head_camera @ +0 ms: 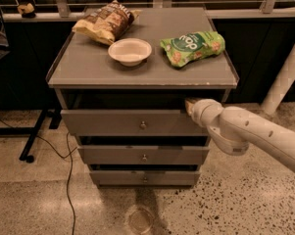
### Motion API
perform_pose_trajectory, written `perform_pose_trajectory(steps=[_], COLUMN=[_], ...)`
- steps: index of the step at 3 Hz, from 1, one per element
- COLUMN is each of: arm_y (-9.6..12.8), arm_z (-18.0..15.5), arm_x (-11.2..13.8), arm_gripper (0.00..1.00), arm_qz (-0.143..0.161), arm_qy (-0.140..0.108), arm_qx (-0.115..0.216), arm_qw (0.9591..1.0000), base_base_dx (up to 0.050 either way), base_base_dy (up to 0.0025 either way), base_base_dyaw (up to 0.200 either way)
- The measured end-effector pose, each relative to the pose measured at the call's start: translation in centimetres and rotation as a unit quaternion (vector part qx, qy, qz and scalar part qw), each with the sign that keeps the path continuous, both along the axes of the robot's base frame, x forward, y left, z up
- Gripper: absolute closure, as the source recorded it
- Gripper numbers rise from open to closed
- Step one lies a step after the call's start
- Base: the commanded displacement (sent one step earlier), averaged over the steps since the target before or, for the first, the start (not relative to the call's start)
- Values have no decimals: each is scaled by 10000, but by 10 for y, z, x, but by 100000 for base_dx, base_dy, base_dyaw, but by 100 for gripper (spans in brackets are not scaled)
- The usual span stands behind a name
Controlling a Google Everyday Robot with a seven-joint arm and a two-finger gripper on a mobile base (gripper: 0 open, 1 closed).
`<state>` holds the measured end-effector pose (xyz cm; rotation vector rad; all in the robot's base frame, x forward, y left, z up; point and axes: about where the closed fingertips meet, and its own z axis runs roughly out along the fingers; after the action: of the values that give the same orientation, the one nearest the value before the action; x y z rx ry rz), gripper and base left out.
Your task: Open top drawer
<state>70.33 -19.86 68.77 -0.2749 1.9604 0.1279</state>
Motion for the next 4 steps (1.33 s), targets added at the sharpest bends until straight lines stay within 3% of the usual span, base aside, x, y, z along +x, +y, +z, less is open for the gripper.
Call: perform_pose_trajectory(steps=[2, 4], arm_y=[0, -3], arm_z=[-19, -18], arm_x=[5, -4], arm_gripper=[100, 100], arm_qz=[146, 84], arm_qy=[311, 511], arm_qx=[-170, -101], arm_qw=[9993, 9986], base_base_dx=[0, 0], base_base_dy=[0, 0], base_base_dyaw=[0, 0])
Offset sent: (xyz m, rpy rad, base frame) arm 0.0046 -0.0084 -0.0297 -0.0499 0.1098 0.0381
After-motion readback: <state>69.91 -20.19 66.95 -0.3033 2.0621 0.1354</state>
